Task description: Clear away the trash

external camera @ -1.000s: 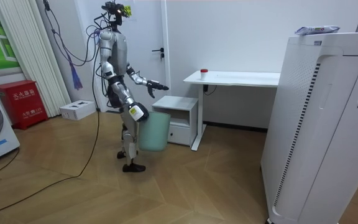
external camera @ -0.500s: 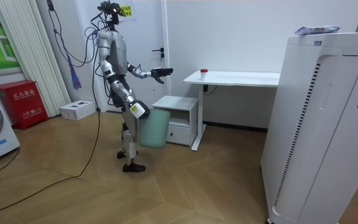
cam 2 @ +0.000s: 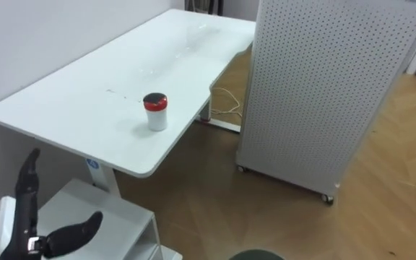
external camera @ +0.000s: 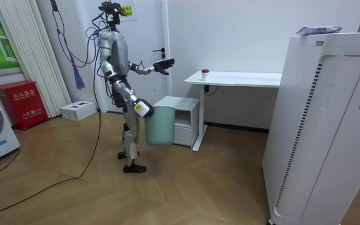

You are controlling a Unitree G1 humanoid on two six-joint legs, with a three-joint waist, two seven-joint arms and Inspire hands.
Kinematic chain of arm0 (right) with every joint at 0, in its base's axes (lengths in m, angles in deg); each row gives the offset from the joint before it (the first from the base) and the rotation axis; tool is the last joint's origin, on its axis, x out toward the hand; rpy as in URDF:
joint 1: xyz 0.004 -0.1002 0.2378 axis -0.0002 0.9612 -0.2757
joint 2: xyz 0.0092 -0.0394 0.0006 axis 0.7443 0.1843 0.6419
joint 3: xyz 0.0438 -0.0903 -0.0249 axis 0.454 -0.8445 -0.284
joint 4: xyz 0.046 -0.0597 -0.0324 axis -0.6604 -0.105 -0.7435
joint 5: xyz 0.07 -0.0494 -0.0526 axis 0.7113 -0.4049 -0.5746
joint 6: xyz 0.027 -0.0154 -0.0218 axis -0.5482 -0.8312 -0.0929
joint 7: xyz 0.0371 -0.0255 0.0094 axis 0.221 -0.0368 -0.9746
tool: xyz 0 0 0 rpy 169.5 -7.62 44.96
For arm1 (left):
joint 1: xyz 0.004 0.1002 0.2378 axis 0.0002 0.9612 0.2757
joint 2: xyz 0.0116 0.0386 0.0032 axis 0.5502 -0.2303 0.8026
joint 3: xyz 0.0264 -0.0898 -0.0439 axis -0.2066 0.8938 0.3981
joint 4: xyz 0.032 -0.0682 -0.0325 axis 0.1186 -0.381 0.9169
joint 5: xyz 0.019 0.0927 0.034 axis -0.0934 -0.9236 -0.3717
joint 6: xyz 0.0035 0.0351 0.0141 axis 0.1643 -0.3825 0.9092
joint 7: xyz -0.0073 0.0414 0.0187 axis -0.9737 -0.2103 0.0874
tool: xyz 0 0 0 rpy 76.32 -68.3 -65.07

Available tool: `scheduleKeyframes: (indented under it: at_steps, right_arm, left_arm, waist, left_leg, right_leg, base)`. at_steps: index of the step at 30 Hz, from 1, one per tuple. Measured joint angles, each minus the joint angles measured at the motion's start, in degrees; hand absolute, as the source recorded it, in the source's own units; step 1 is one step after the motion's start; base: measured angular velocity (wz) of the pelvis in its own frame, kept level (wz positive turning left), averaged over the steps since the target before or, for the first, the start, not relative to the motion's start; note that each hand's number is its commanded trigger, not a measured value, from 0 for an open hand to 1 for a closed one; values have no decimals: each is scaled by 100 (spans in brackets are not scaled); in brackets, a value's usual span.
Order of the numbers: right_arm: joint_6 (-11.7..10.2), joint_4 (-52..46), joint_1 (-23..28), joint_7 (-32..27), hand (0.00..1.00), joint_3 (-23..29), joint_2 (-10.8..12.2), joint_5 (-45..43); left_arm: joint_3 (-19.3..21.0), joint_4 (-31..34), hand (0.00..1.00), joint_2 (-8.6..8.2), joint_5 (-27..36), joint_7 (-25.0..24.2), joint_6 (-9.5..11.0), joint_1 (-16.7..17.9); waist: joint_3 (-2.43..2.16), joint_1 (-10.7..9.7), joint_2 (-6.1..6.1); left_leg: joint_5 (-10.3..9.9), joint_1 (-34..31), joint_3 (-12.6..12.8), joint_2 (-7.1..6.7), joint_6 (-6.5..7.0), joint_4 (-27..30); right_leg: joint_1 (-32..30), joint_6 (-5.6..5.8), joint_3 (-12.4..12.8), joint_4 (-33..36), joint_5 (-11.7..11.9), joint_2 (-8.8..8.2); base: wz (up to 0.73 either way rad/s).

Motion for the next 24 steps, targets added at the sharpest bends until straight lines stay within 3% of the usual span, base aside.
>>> scheduleKeyframes:
  at_steps: [3, 9, 12, 15, 19, 24]
  right_arm:
    - [0, 0, -18, 79, 100, 0, 23, 2]
    - [9, 0, -14, 82, 100, -4, 61, -10]
    - [8, 0, -10, 128, 100, 1, 123, -84]
    - [9, 0, -8, 246, 100, -19, 163, -169]
    - [9, 0, -1, 274, 100, -77, 222, -190]
    - [9, 0, 18, 290, 100, -127, 205, -174]
  left_arm:
    - [-51, 6, 0, -116, 54, -25, 0, -125]
    - [-46, 11, 0, -126, 190, -138, 0, -166]
    - [15, 11, 0, -125, 194, -149, 1, -166]
    - [56, 10, 0, -125, 198, -145, 5, -166]
    - [59, 12, 0, -133, 196, -146, 6, -168]
    - [55, 68, 0, -132, 198, -147, 6, -167]
  waist:
    - [15, 1, 16]
    - [33, -11, 4]
    - [38, 50, -34]
    - [54, 59, -79]
    - [59, 44, -155]
    - [49, 97, -149]
  left_leg:
    - [0, 67, 0, -8, 0, -6]
    - [1, 67, 0, -89, 3, 7]
    - [1, 79, 172, -92, 5, 16]
    - [-1, 110, 332, -66, 6, 5]
    - [-8, 166, 364, -58, 1, -63]
    - [-149, 246, 483, 58, -74, 53]
  right_leg:
    - [47, 4, -26, 9, -3, -14]
    - [-40, 15, -7, 149, -30, -65]
    - [-215, 8, -15, 273, -32, -82]
    - [-281, -17, -159, 399, -21, -128]
    - [-358, -60, -159, 461, -2, -97]
    - [-357, -155, -300, 527, -25, -6]
  base:
    - [0]
    - [-3]
    - [-27]
    - [-36]
    - [-25]
    - [-26]
